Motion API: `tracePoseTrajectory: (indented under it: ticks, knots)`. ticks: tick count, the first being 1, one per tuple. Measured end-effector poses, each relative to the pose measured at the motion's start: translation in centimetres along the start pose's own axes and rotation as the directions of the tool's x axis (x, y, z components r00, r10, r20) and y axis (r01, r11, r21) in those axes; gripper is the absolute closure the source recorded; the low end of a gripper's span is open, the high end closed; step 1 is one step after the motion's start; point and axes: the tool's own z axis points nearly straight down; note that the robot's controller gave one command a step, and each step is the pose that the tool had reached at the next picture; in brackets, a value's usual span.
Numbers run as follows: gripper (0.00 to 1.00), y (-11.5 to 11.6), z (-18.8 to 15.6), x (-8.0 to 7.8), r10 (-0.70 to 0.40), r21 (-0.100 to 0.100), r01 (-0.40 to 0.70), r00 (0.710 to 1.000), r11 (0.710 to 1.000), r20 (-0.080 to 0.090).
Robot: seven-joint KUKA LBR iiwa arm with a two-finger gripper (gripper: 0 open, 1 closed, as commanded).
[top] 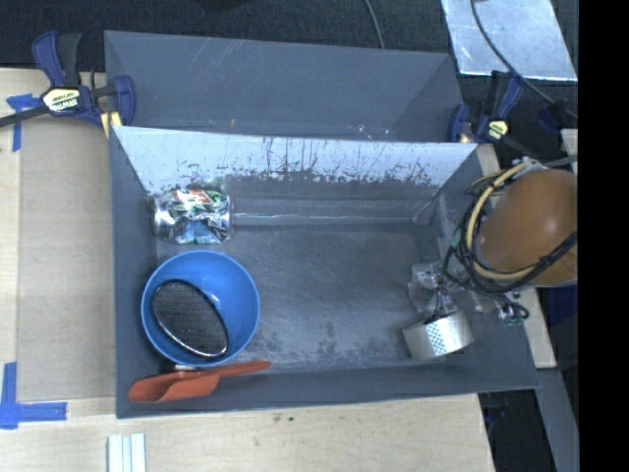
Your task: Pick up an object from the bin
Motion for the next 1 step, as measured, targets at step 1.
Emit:
tracePoseTrajectory:
  ticks: [1]
  knots:
    - [1.0, -1.2, 0.67, 2.14, 0.072, 0.003, -0.072, 0.997, 0.997, 0.003]
